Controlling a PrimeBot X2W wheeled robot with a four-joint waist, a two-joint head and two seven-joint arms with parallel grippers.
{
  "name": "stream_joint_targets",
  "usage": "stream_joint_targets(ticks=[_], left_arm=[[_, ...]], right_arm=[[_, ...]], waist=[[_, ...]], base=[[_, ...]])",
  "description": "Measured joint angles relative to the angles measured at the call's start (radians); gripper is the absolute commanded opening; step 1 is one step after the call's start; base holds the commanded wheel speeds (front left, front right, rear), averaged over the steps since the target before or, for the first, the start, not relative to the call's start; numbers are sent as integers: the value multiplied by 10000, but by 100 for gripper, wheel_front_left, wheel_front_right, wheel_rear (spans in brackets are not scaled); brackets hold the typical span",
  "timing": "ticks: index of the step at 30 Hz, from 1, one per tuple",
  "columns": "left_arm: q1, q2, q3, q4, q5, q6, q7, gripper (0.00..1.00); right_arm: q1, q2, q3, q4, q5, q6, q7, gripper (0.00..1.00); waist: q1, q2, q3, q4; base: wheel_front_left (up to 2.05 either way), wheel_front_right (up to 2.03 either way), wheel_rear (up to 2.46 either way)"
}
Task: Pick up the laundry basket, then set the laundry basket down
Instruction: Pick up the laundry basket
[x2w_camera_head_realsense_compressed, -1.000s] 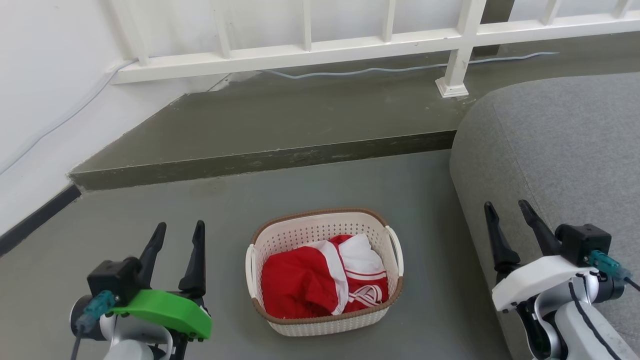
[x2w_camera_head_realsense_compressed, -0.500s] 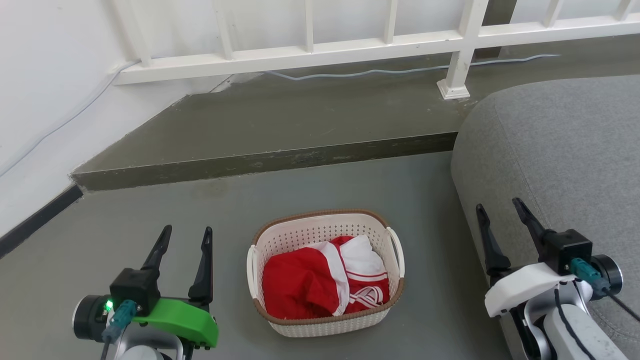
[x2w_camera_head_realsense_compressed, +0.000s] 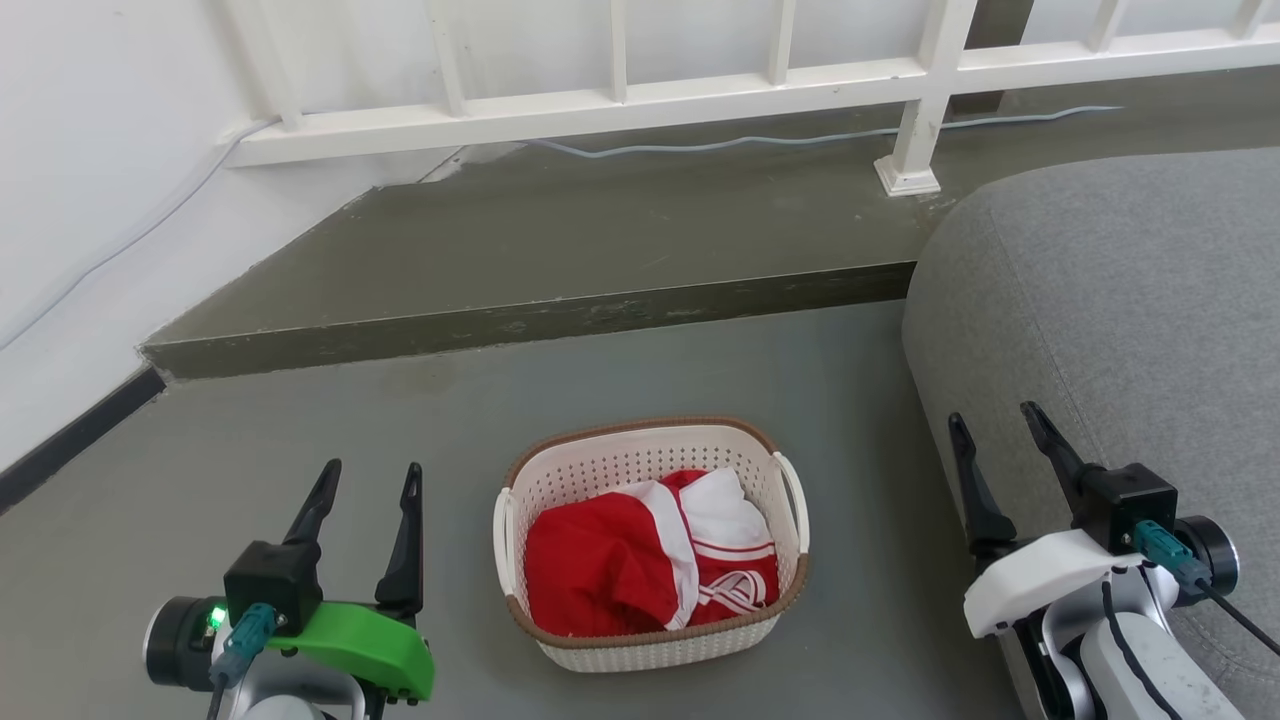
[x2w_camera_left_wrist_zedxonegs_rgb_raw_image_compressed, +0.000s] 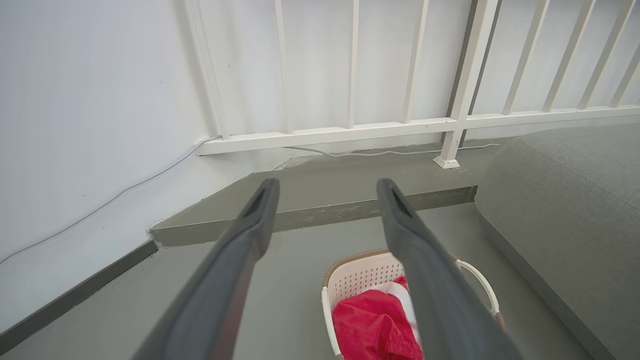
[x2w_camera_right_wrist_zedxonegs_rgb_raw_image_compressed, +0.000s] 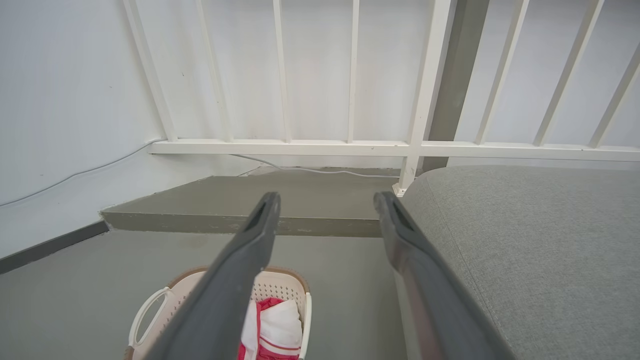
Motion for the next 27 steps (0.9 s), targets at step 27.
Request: stream_joint_targets(ticks=[27], left_arm=[[-59, -81, 35, -56, 19, 54, 12, 100]], right_arm=[[-143, 58, -36, 23, 88, 2, 2, 100]], waist=[[0, 0, 845, -54]], base=[[0, 0, 0]])
